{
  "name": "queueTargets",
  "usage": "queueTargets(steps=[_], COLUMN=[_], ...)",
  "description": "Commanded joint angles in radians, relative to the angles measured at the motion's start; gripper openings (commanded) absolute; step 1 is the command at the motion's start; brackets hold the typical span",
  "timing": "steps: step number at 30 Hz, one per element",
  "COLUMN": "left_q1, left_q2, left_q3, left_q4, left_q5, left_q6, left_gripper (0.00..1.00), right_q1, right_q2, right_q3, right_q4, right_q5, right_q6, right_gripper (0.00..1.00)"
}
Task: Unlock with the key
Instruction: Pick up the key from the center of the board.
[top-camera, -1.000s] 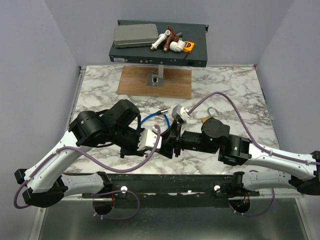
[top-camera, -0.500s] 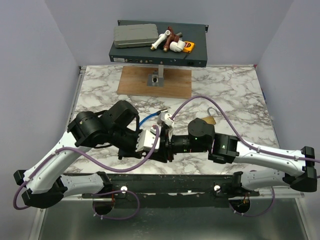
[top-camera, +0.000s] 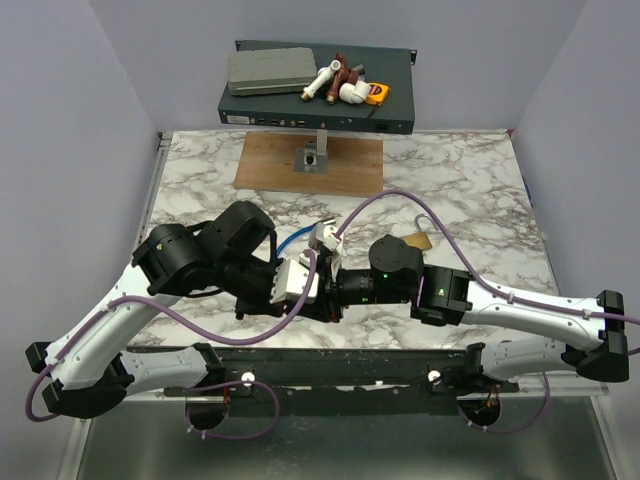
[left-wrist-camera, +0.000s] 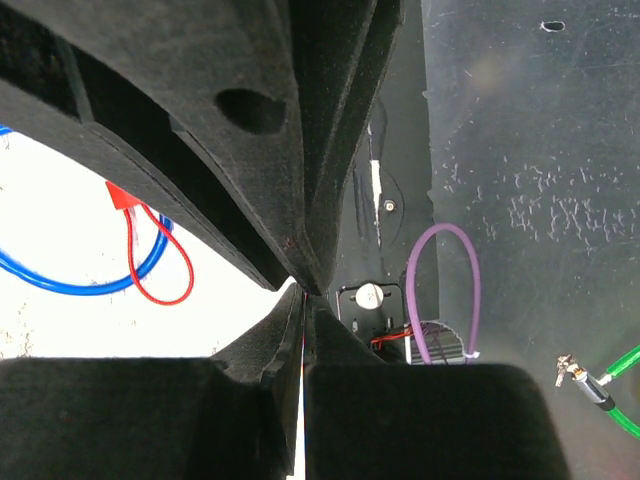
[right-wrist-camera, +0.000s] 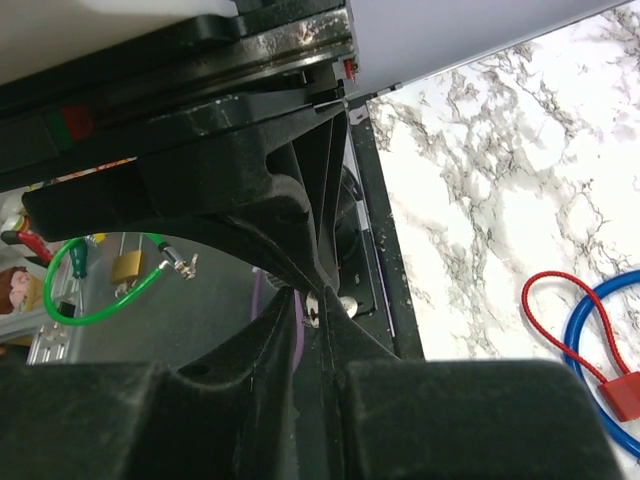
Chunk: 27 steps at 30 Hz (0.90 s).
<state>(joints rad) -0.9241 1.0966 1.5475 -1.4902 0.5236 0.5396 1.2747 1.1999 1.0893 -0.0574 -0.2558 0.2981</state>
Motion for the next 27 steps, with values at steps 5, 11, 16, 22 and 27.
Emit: queueTargets(steps=[5, 11, 16, 22, 27], left_q1=[0.029, 0.036, 0.037, 0.037, 0.041], left_q2=[0.006, 0.006, 0.009, 0.014, 0.011], left_q3=[0.040, 0.054, 0.060, 0.076, 0.094], left_q4=[0.009, 0.008, 0.002, -0.007, -0.013], left_q5=[0.058, 0.077, 0.093, 0.098, 0.079], left_q6=[-0.022, -0.026, -0.027, -0.025, -0.026], left_gripper=[0.00, 0.00, 0.00, 0.00, 0.00], right_q1=[0.012, 0.022, 0.026, 0.039, 0.052], right_q2=[-0.030, -0.068, -0.079, -0.063, -0.071], right_q3=[-0.044, -0.077, -0.093, -0.092, -0.109], right_q4=[0.047, 0.115, 0.148, 0.146, 0.148], right_q5=[0.046, 0.126, 0.138, 0.141, 0.167], right_q6=[0.011, -0.008, -0.010, -0.020, -0.016], right_gripper=[0.17, 0.08, 0.01, 0.01, 0.01])
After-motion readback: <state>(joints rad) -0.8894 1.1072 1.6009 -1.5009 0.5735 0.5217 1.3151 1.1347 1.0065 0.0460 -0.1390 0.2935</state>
